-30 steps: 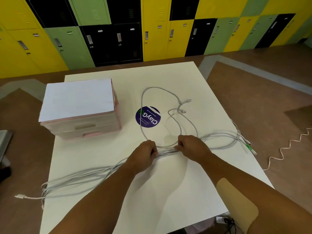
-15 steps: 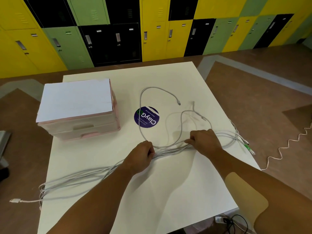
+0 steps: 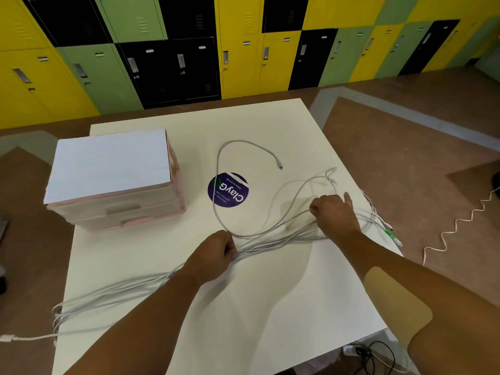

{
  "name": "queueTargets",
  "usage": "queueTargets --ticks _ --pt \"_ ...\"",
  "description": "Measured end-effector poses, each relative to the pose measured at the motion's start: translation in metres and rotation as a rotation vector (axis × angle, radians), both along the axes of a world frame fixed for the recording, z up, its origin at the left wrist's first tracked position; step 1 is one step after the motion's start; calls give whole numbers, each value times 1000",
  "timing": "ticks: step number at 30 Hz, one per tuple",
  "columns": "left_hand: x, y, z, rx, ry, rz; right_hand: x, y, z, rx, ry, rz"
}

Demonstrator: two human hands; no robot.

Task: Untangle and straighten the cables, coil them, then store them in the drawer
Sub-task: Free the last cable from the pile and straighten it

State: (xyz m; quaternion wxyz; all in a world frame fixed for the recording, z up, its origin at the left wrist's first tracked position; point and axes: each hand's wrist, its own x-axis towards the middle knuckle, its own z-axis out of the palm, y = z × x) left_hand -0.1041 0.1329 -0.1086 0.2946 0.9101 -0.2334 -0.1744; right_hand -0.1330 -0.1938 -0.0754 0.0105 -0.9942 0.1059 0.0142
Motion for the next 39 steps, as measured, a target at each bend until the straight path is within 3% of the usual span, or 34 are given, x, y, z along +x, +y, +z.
queueTargets --ticks 5,12,19,27,32,39 --pt "3 -6 2 26 -27 -88 5 4 2 262 -82 19" --pt "4 -27 11 -21 -120 -137 -2 0 7 294 -44 53" --pt "-6 -119 37 -180 -134 -240 -15 -19 -4 308 -55 200" --pt "0 -186 17 -7 -90 -74 -7 -49 -15 181 -109 424" --pt "1 -197 14 68 -76 -63 -7 -59 -15 107 -28 411" --pt "3 -201 12 31 57 42 -2 -74 -8 10 99 355"
